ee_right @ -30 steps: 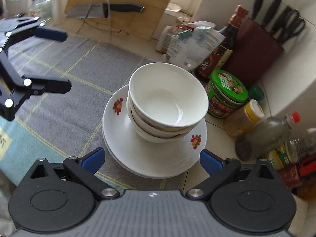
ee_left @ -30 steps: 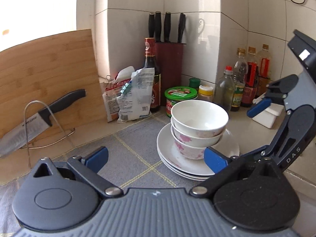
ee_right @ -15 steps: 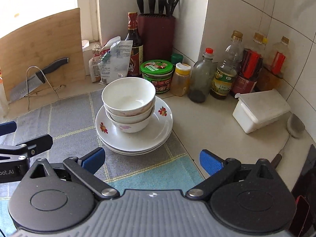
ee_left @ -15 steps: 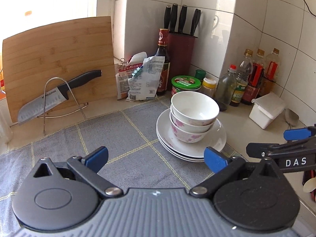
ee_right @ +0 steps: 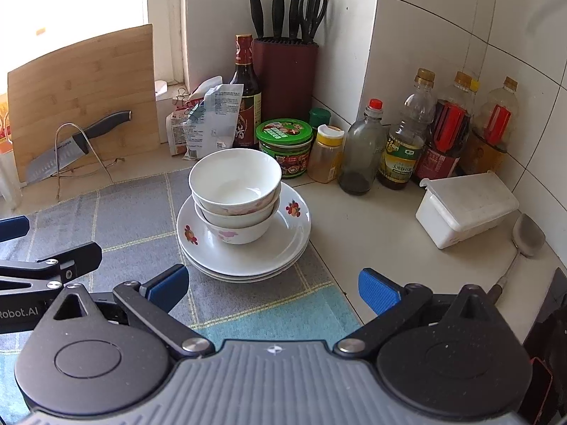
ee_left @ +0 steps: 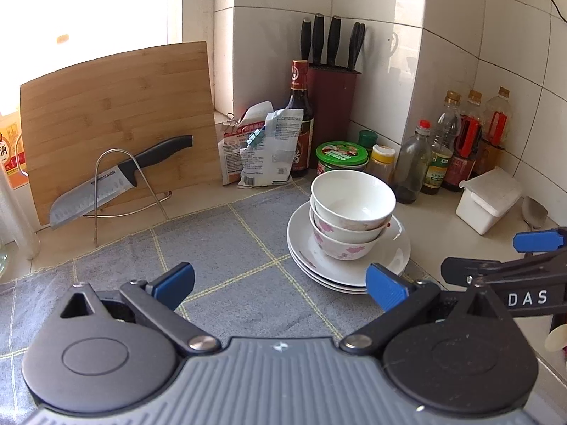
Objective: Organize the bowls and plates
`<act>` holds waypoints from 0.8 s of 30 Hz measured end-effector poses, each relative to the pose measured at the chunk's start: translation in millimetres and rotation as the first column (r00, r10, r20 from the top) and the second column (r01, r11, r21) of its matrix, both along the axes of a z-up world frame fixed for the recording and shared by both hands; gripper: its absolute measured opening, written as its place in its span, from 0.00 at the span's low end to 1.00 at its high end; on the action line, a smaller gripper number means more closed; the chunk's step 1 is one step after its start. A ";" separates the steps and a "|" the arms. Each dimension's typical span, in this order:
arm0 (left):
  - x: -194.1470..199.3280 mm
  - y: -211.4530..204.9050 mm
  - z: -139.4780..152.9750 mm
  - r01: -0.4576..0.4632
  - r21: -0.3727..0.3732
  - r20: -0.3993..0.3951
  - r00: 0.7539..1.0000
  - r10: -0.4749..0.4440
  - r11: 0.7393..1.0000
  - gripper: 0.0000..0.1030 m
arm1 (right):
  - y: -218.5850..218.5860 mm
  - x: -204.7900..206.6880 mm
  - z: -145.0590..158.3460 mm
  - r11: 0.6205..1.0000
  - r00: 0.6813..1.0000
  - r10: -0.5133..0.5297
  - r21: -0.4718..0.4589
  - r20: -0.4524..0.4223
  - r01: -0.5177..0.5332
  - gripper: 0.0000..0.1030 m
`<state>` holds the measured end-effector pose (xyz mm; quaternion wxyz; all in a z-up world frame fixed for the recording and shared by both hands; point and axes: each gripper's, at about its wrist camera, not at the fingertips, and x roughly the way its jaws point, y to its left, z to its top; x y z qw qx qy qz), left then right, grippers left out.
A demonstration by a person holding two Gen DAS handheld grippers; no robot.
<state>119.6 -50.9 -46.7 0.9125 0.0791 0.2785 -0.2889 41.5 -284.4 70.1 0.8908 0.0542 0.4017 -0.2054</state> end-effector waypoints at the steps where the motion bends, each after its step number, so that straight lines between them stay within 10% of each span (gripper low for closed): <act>1: -0.2 0.3 0.4 -0.003 0.000 0.002 1.000 0.003 1.000 0.99 | -0.1 0.1 0.6 1.000 1.000 0.002 0.000 0.003 -0.002 1.00; 24: 0.8 -2.7 4.0 -0.003 0.001 0.014 1.000 0.003 1.000 0.99 | -3.9 1.9 3.8 1.000 1.000 0.002 -0.004 0.011 -0.002 1.00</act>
